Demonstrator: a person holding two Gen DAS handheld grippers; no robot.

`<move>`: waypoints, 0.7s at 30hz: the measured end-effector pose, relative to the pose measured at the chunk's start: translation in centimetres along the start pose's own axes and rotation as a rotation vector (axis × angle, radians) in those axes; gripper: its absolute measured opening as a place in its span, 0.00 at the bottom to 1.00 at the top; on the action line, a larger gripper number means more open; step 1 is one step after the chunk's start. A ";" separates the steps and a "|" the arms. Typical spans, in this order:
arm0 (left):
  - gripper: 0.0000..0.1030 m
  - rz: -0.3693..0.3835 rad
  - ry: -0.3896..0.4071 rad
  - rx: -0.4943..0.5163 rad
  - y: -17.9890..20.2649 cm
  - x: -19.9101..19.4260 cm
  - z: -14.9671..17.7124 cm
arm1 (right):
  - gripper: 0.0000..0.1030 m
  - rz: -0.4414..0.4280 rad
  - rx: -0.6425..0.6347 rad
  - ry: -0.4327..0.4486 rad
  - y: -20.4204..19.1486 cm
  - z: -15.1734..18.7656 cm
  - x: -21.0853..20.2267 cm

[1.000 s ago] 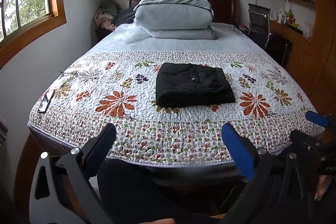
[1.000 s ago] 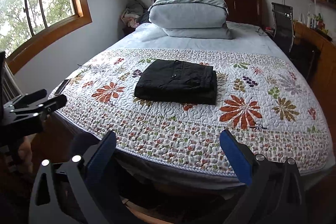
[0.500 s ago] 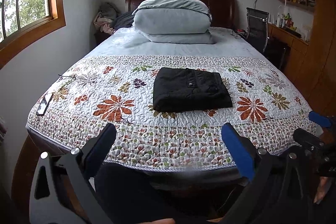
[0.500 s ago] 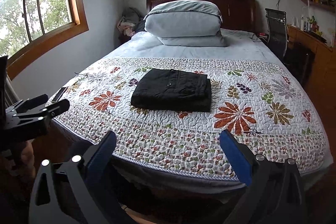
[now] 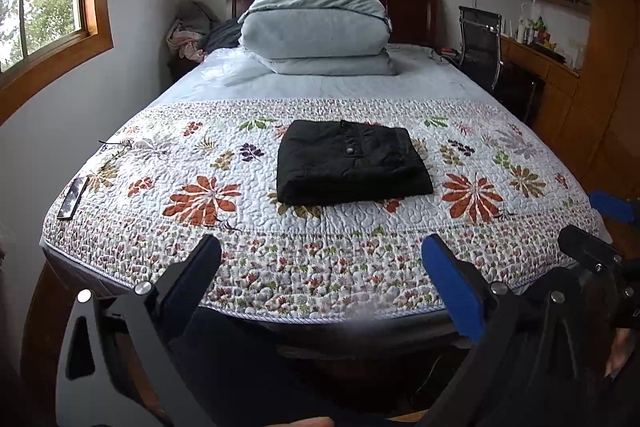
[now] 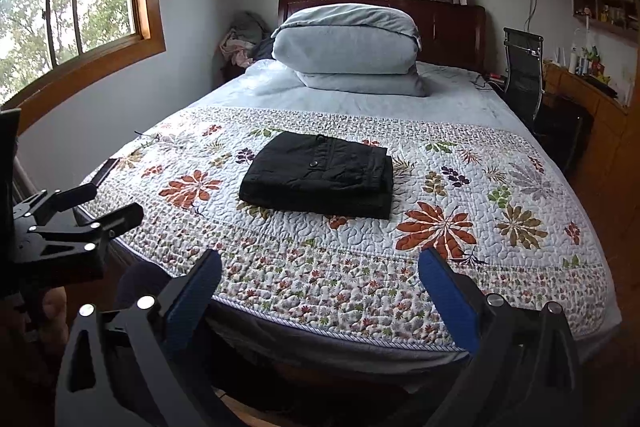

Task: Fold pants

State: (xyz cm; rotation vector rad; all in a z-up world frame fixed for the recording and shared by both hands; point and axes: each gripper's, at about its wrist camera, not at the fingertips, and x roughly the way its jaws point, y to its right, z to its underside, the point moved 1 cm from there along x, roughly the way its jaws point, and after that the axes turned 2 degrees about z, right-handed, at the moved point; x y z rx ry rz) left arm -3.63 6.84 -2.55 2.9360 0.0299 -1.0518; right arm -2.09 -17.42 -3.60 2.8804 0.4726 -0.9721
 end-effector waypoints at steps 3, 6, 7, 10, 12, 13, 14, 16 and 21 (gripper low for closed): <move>0.97 0.002 -0.005 0.002 0.0 0.1 0.1 | 0.97 0.009 -0.003 -0.018 0.2 0.0 0.5; 0.97 0.000 0.000 -0.002 -0.1 0.1 0.1 | 0.97 0.034 0.014 -0.034 0.7 -0.2 0.8; 0.97 0.001 -0.001 -0.003 -0.1 0.2 0.0 | 0.97 0.039 0.022 -0.040 0.9 -0.2 0.9; 0.97 -0.001 -0.007 0.003 0.1 0.5 0.1 | 0.97 0.061 0.031 -0.052 1.3 -0.2 1.2; 0.97 0.000 -0.010 0.005 0.2 0.6 0.1 | 0.97 0.088 0.032 -0.063 1.6 -0.2 1.3; 0.97 -0.001 -0.011 0.005 0.3 0.7 0.1 | 0.97 0.093 0.036 -0.061 1.6 -0.2 1.3; 0.97 0.001 -0.014 0.005 0.3 0.8 0.1 | 0.97 0.093 0.039 -0.060 1.7 -0.2 1.3; 0.97 0.002 -0.014 0.009 0.4 0.8 0.1 | 0.97 0.090 0.044 -0.058 1.8 -0.4 1.3; 0.97 -0.003 -0.011 0.012 0.4 0.7 0.0 | 0.97 0.083 0.041 -0.055 1.7 -0.4 1.3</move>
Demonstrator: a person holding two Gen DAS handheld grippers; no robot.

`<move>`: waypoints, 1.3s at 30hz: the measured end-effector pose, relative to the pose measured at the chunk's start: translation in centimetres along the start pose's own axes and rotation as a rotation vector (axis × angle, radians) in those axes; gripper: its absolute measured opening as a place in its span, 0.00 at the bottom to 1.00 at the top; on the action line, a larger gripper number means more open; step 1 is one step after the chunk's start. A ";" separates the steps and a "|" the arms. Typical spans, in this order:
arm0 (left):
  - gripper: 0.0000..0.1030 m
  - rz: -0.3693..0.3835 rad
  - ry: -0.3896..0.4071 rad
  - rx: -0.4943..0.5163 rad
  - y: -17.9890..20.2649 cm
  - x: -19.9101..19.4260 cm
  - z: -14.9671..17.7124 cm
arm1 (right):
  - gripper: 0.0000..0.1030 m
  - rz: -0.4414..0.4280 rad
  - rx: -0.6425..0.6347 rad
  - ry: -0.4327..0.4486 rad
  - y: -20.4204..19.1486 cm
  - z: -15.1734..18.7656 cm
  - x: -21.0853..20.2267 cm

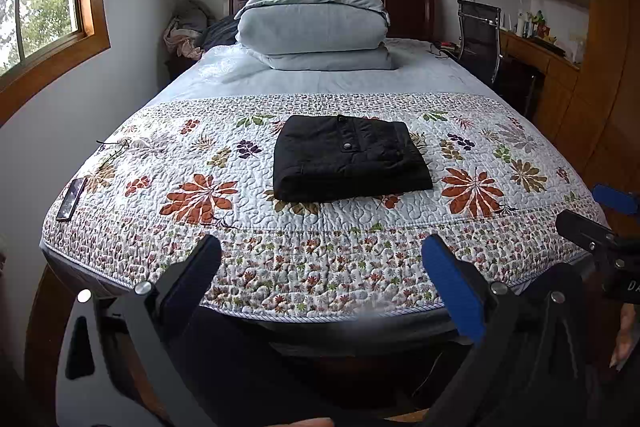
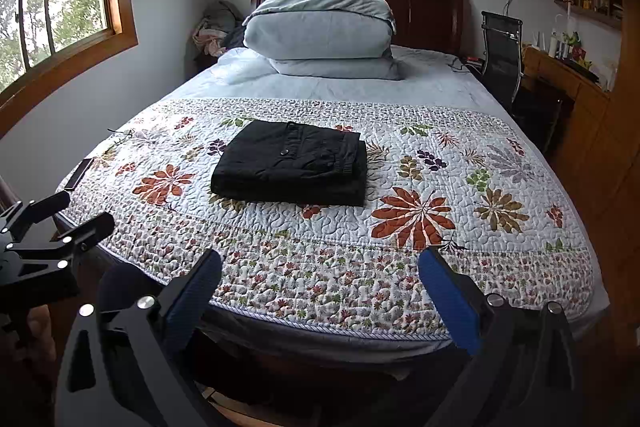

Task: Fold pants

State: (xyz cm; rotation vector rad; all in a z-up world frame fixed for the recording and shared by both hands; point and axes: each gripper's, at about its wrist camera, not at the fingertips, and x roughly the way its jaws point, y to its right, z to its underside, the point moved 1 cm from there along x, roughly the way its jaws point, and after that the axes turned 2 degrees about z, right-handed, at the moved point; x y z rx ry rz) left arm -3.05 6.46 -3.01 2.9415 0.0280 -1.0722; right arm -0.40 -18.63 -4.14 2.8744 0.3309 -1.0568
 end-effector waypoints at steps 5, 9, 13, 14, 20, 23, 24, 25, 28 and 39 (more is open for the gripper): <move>0.97 -0.004 -0.003 0.001 0.0 -0.1 0.1 | 0.97 -0.002 -0.006 0.004 -0.2 0.0 0.0; 0.97 -0.008 -0.006 0.004 0.0 -0.1 0.1 | 0.97 -0.003 -0.007 0.005 -0.3 0.0 -0.1; 0.97 -0.008 -0.007 -0.002 0.0 0.0 0.1 | 0.97 -0.008 -0.006 0.002 -0.4 0.1 0.0; 0.97 -0.009 -0.009 -0.002 0.0 0.1 0.1 | 0.97 -0.008 -0.004 0.002 -0.3 0.0 0.0; 0.97 -0.008 -0.014 -0.011 -0.3 0.2 0.1 | 0.97 -0.010 -0.004 -0.004 -0.3 0.3 0.3; 0.97 -0.010 -0.014 -0.012 -0.4 0.2 0.1 | 0.97 -0.011 -0.008 -0.001 -0.5 0.3 0.3; 0.97 -0.011 -0.012 -0.013 -0.4 0.2 0.1 | 0.97 -0.011 -0.008 0.000 -0.5 0.3 0.2; 0.97 -0.011 -0.012 -0.013 -0.5 0.2 0.1 | 0.97 -0.011 -0.009 -0.001 -0.5 0.3 0.2; 0.97 -0.014 -0.009 -0.011 -0.5 0.1 0.1 | 0.97 -0.011 -0.008 -0.001 -0.6 0.3 0.2; 0.97 -0.012 -0.013 -0.009 -0.4 0.1 0.1 | 0.97 -0.015 -0.007 -0.002 -0.5 0.4 0.2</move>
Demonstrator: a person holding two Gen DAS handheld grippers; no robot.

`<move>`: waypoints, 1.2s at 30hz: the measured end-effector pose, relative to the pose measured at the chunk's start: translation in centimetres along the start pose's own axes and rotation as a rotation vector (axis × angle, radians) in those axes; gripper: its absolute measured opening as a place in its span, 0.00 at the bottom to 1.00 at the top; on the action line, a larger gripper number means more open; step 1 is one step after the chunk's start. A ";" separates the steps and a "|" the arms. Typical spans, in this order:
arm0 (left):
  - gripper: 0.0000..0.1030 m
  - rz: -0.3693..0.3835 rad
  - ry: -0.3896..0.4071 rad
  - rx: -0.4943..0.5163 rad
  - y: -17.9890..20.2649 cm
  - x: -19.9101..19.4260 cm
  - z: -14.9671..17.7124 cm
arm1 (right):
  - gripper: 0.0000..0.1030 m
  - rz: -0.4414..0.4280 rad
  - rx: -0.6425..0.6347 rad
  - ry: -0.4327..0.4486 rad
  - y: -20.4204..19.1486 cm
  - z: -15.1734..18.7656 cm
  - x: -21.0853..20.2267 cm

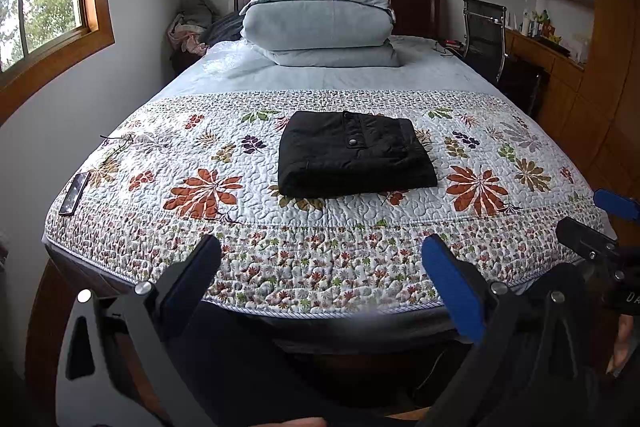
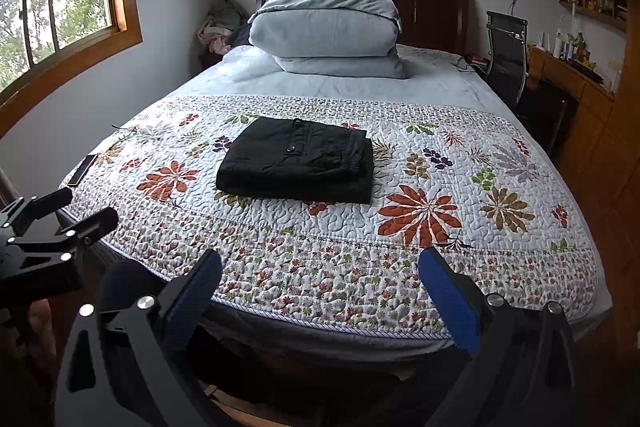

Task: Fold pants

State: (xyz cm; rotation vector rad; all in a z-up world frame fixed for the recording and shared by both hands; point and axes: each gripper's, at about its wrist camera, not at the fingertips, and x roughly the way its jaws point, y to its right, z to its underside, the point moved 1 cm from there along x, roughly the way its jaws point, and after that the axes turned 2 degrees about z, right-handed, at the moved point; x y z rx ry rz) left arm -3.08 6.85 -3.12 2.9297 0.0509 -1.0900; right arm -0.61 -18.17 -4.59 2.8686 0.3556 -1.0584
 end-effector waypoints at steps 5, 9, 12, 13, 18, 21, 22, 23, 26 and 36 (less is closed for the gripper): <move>0.97 0.004 -0.001 -0.003 0.1 0.0 0.0 | 0.97 0.003 -0.002 -0.005 0.0 0.1 0.1; 0.97 -0.003 0.004 0.006 0.2 -0.1 0.0 | 0.97 -0.001 -0.002 -0.006 0.0 0.2 0.1; 0.97 0.002 0.002 -0.002 0.1 0.0 -0.1 | 0.97 -0.001 0.000 -0.006 0.0 0.2 0.1; 0.97 -0.001 0.003 -0.002 0.0 0.0 -0.2 | 0.97 0.000 -0.001 -0.007 0.0 0.2 0.1; 0.97 -0.002 0.001 0.000 0.0 0.0 -0.1 | 0.97 -0.001 0.002 -0.008 -0.1 0.2 0.1; 0.97 0.000 0.002 -0.001 -0.1 0.0 -0.1 | 0.97 -0.001 -0.001 -0.008 -0.1 0.2 0.2; 0.97 -0.003 0.003 0.000 -0.1 -0.1 -0.1 | 0.97 -0.001 0.000 -0.008 -0.1 0.2 0.2; 0.97 -0.002 0.004 -0.001 -0.2 -0.1 -0.1 | 0.97 -0.001 0.000 -0.007 -0.1 0.2 0.2; 0.97 -0.002 0.004 -0.001 -0.1 -0.1 -0.1 | 0.97 0.000 0.001 -0.009 0.0 0.3 0.4; 0.97 -0.011 0.016 0.011 -0.1 -0.2 0.0 | 0.97 0.000 0.000 -0.009 -0.1 0.3 0.4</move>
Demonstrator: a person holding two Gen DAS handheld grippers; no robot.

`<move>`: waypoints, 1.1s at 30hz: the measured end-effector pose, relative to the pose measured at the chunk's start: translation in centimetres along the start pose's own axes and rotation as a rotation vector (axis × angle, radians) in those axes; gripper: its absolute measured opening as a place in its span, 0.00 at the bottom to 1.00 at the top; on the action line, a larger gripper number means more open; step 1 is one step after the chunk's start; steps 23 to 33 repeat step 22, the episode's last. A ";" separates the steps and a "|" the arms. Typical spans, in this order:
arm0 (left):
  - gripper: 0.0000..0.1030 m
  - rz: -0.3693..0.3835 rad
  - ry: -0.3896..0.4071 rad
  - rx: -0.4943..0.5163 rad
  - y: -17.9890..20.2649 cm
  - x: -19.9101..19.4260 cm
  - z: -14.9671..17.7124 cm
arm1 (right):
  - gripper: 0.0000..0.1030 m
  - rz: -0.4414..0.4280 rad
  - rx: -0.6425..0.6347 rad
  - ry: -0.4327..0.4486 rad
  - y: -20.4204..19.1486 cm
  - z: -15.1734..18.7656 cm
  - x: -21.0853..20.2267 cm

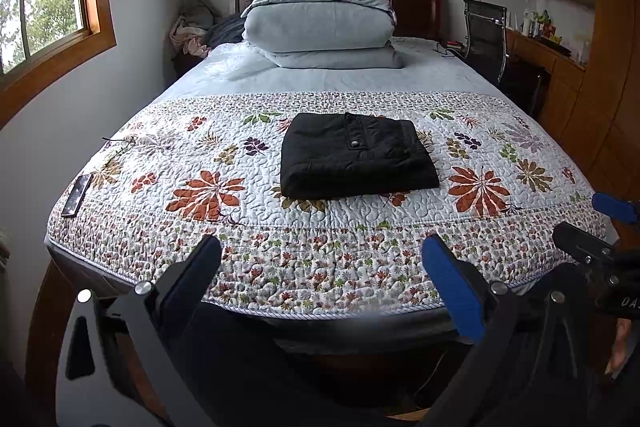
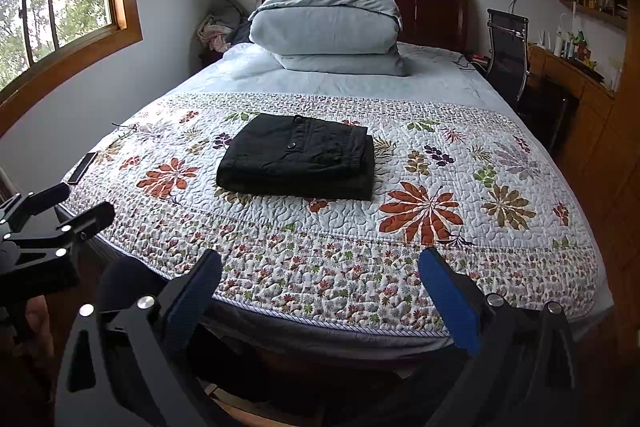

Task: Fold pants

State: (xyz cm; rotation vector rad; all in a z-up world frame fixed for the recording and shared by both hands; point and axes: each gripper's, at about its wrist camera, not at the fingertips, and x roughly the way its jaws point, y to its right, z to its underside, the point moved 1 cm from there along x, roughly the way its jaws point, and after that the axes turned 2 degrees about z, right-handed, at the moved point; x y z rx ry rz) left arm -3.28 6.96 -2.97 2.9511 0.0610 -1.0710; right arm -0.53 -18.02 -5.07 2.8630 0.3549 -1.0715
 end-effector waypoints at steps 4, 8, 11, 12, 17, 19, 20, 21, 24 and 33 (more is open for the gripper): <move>0.96 0.016 -0.003 0.007 0.1 0.1 0.2 | 0.97 0.008 -0.002 0.001 0.0 0.1 0.1; 0.95 0.001 -0.005 0.023 0.3 0.2 0.4 | 0.97 0.006 0.000 0.002 0.0 0.2 0.1; 0.96 0.002 0.012 0.022 0.2 -0.2 0.3 | 0.97 0.007 0.002 0.002 0.0 0.2 0.1; 0.97 0.000 0.019 0.022 0.2 -0.4 0.2 | 0.97 0.007 0.001 0.001 0.0 0.2 0.1; 0.97 0.015 0.013 0.000 0.0 -0.5 -0.2 | 0.97 0.003 -0.003 0.000 -0.1 0.1 0.0; 0.97 0.010 0.010 0.005 0.1 -0.5 -0.2 | 0.97 0.003 -0.004 0.003 -0.1 0.0 -0.1; 0.97 0.012 0.009 0.002 0.1 -0.4 -0.2 | 0.97 0.003 -0.004 0.003 -0.1 0.0 -0.1; 0.97 0.013 0.008 0.000 0.0 -0.4 -0.2 | 0.97 0.003 -0.005 0.002 -0.1 -0.1 -0.1; 0.97 0.014 0.007 -0.004 0.0 -0.4 -0.2 | 0.97 0.004 -0.006 0.002 -0.1 -0.1 -0.1; 0.97 0.014 0.007 -0.004 0.0 -0.4 -0.2 | 0.97 0.004 -0.006 0.002 -0.1 -0.1 -0.1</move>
